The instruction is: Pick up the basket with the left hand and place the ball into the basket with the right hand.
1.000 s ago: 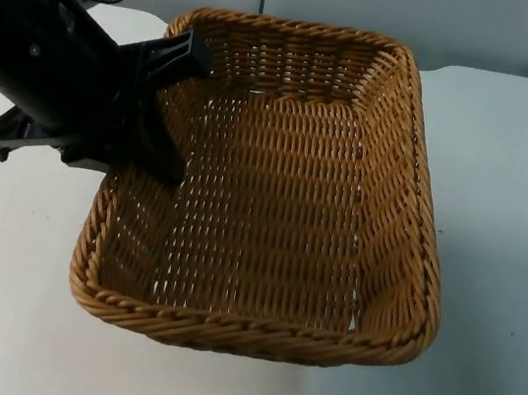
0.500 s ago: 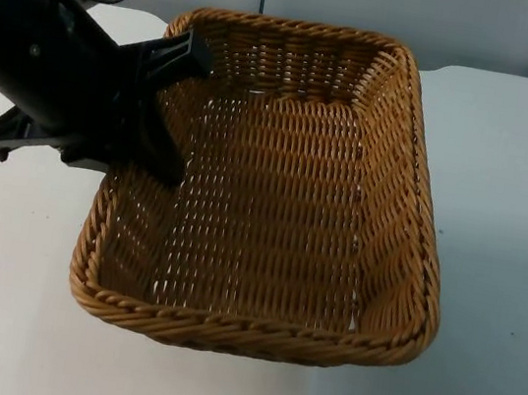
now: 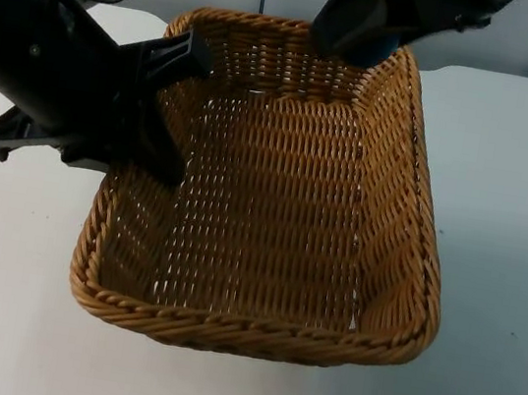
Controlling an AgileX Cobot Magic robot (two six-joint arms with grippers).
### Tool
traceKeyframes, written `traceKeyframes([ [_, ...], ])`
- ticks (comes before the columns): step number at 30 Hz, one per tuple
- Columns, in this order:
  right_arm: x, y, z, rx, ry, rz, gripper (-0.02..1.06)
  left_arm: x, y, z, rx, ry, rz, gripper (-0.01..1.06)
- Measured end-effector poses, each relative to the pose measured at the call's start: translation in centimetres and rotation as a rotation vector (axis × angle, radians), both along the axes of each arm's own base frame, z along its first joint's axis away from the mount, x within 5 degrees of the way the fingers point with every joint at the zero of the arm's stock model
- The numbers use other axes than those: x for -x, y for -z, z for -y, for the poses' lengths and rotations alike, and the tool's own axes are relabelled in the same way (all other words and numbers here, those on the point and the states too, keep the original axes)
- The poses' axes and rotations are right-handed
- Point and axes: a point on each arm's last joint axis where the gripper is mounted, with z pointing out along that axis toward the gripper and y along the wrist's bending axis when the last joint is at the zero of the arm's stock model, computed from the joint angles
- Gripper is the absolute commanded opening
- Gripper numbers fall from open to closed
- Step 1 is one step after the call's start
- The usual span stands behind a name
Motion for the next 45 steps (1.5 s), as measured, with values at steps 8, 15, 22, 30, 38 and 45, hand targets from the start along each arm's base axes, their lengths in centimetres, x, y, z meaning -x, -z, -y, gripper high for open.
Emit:
traceKeyframes([
  [8, -0.5, 3.0, -1.4, 0.031, -0.015, -0.055, 0.0, 0.0, 0.0, 0.0, 0.0, 0.0, 0.0, 0.0],
  [15, -1.3, 5.8, -2.0, 0.055, -0.008, -0.096, 0.0, 0.0, 0.0, 0.0, -0.001, -0.001, 0.001, 0.0],
  [22, -1.9, 7.2, -2.4, 0.055, -0.014, -0.083, 0.0, 0.0, 0.0, 0.0, -0.001, -0.002, 0.003, 0.0],
  [30, -2.2, 7.3, -2.5, 0.045, -0.006, -0.059, 0.33, 0.0, 0.0, 0.0, -0.001, -0.002, 0.003, 0.0],
  [38, -2.4, 7.2, -2.6, 0.037, 0.001, -0.037, 0.76, 0.0, 0.0, 0.0, -0.002, -0.004, 0.004, 0.0],
  [45, -2.4, 6.9, -2.6, 0.029, 0.003, -0.024, 0.76, -0.1, 0.0, 0.0, -0.004, -0.006, 0.006, 0.0],
])
